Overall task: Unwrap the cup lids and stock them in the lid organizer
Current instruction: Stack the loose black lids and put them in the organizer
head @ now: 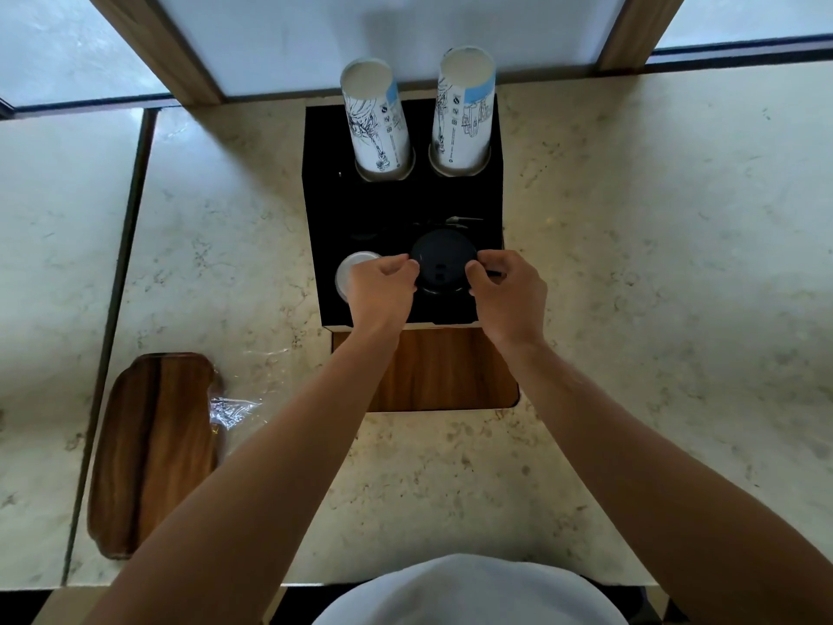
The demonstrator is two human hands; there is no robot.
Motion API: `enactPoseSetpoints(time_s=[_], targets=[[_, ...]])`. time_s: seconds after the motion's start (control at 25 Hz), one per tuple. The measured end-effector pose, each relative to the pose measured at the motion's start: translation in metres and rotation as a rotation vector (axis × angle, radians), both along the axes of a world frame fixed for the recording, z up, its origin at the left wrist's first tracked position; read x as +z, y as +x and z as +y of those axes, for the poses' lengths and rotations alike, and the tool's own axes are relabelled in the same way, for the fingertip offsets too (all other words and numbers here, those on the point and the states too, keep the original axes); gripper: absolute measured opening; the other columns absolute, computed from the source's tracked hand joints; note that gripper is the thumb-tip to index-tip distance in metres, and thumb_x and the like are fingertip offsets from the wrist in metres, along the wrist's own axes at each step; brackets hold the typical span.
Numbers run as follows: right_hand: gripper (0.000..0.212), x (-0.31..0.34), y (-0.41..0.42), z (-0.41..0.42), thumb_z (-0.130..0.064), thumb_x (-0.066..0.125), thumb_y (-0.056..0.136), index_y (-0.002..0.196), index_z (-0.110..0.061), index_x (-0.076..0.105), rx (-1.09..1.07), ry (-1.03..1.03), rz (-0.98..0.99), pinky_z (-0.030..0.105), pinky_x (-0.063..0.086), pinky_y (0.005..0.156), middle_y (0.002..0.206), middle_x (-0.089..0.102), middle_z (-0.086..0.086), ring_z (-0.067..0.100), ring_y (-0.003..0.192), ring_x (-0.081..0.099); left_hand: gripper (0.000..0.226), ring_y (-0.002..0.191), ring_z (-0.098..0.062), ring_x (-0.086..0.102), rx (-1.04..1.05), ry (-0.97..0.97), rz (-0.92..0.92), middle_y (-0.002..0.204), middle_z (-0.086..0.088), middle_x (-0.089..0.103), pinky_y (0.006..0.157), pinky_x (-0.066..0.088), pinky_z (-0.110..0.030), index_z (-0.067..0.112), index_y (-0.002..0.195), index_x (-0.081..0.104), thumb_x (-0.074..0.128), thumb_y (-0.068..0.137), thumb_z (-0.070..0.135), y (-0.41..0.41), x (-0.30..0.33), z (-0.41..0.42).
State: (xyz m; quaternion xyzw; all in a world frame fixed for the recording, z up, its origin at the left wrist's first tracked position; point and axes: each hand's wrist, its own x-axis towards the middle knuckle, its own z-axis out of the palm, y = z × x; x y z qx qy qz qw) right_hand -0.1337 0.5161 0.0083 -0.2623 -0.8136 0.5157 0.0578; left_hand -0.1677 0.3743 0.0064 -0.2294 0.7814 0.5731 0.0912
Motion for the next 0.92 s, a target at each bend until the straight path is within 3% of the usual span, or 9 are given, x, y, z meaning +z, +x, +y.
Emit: enactPoseSetpoints(time_s=[0.16,0.24,0.4,0.6,0.76,0.92], targets=[[0.029,-0.007,-0.008,-0.002,-0.029,0.063,0.098,0.121,-0.012,0.071,0.028,0.088,0.001,0.006,0.046,0.078,0.111,0.075,-0.001,0.001,0.093,0.064,0.026,0.090,-0.009,0.074,0.005,0.012,-0.023,0.092,0.008,0.075,0.090,0.060,-0.031,0.011,0.121,0.073,0.068,0.096,0.018,-0.007,-0.003,0.000],[0.028,-0.010,-0.009,-0.003,-0.028,0.061,0.099,0.118,-0.012,0.073,0.039,0.168,0.007,0.010,0.047,0.079,0.108,0.076,0.000,0.000,0.089,0.061,0.025,0.089,-0.009,0.074,-0.009,-0.020,-0.025,0.092,0.007,0.075,0.088,0.061,-0.030,0.011,0.119,0.074,0.068,0.096,0.019,-0.008,-0.006,0.001],[0.030,-0.017,-0.006,-0.004,-0.027,0.061,0.100,0.122,-0.009,0.071,0.081,0.212,-0.001,0.014,0.048,0.080,0.110,0.076,0.003,0.010,0.095,0.071,0.026,0.082,-0.004,0.070,-0.060,-0.215,0.013,0.099,0.002,0.078,0.071,0.050,-0.009,0.013,0.117,0.076,0.071,0.095,0.024,-0.006,-0.007,0.001],[0.032,-0.022,-0.007,-0.005,-0.028,0.063,0.099,0.124,-0.009,0.070,0.097,0.229,-0.017,0.022,0.055,0.085,0.111,0.076,0.005,0.015,0.100,0.072,0.011,0.081,-0.014,0.075,-0.067,-0.213,0.003,0.083,0.004,0.076,0.085,0.062,-0.033,0.014,0.098,0.080,0.073,0.093,0.021,-0.006,-0.006,0.000],[0.031,-0.020,-0.009,-0.006,-0.025,0.059,0.101,0.125,-0.007,0.069,0.156,0.299,-0.046,0.038,0.059,0.087,0.110,0.076,0.010,0.022,0.099,0.072,0.014,0.077,-0.018,0.074,-0.106,-0.279,0.031,0.077,-0.001,0.076,0.083,0.061,-0.040,0.014,0.092,0.080,0.070,0.095,0.023,-0.007,-0.008,0.003],[0.026,-0.018,-0.011,-0.007,-0.018,0.053,0.104,0.118,-0.002,0.068,0.185,0.297,-0.069,0.040,0.059,0.074,0.099,0.074,0.014,0.026,0.087,0.070,0.017,0.072,-0.022,0.075,-0.127,-0.284,0.103,0.074,-0.008,0.076,0.080,0.063,-0.043,0.006,0.089,0.080,0.067,0.096,0.016,-0.002,-0.011,0.007]])
